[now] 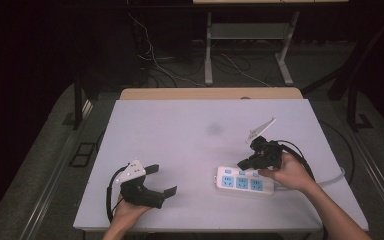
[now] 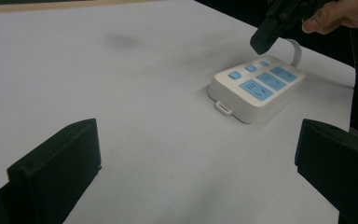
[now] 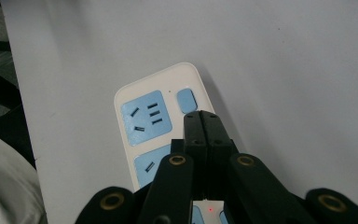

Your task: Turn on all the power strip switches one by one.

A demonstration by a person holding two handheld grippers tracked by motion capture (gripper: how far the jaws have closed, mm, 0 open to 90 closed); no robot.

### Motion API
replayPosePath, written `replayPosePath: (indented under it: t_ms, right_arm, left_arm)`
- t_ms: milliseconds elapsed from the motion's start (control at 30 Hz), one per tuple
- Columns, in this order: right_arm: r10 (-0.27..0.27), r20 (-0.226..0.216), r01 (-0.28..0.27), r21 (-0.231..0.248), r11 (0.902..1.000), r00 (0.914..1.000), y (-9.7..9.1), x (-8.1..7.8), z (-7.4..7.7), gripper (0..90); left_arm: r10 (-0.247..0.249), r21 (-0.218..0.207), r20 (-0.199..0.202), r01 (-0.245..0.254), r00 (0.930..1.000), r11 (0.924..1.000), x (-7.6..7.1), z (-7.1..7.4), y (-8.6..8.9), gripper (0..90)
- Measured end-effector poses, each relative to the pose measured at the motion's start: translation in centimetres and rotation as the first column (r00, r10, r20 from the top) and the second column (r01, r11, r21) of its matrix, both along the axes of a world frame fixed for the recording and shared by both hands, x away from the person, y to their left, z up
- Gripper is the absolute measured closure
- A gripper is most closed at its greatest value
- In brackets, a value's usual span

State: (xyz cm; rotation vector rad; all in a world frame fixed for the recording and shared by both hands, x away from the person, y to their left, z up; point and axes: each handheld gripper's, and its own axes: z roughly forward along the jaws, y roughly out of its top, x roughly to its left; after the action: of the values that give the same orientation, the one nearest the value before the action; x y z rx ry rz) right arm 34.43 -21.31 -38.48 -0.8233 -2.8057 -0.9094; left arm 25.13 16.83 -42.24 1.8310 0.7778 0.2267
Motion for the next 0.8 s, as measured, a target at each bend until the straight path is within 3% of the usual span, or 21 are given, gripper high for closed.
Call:
replayPosePath:
  t_ms: [800]
  right_arm:
    - [0.0,-0.021,-0.001,-0.038,0.9993,0.9998,0.1,0.3,-1.8,90.0]
  left_arm:
    - [-0.001,-0.001,0.0,0.001,1.0,1.0,0.0,0.0,0.0,0.0]
